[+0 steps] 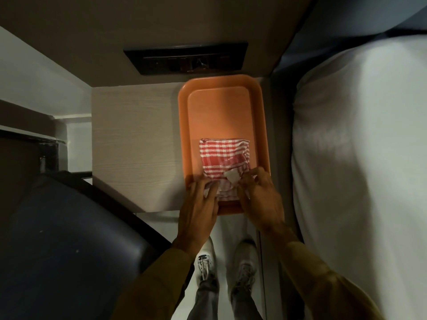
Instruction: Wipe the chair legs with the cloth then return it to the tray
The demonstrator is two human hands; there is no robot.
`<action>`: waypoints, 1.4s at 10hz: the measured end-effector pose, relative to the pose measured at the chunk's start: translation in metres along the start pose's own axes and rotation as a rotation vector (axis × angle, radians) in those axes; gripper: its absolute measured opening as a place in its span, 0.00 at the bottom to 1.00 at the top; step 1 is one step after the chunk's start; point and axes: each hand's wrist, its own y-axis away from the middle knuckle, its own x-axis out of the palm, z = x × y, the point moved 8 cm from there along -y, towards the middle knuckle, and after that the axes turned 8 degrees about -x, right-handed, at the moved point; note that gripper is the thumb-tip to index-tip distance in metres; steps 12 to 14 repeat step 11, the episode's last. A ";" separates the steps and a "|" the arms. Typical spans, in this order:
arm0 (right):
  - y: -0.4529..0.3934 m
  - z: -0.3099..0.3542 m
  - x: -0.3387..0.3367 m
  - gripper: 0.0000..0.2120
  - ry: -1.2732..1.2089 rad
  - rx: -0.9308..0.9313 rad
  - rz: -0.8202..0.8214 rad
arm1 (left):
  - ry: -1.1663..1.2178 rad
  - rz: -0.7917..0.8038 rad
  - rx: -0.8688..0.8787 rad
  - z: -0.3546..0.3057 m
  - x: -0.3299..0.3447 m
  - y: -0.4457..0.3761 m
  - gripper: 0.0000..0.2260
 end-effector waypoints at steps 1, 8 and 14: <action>0.005 0.001 0.002 0.32 0.083 -0.071 0.024 | -0.077 0.060 -0.007 0.001 0.010 0.003 0.24; 0.023 -0.013 -0.020 0.14 -0.009 0.075 -0.172 | -0.337 -0.070 0.104 -0.022 0.018 0.015 0.33; 0.054 0.017 -0.020 0.21 0.093 -0.072 -0.101 | -0.377 0.209 0.146 -0.028 0.036 0.017 0.37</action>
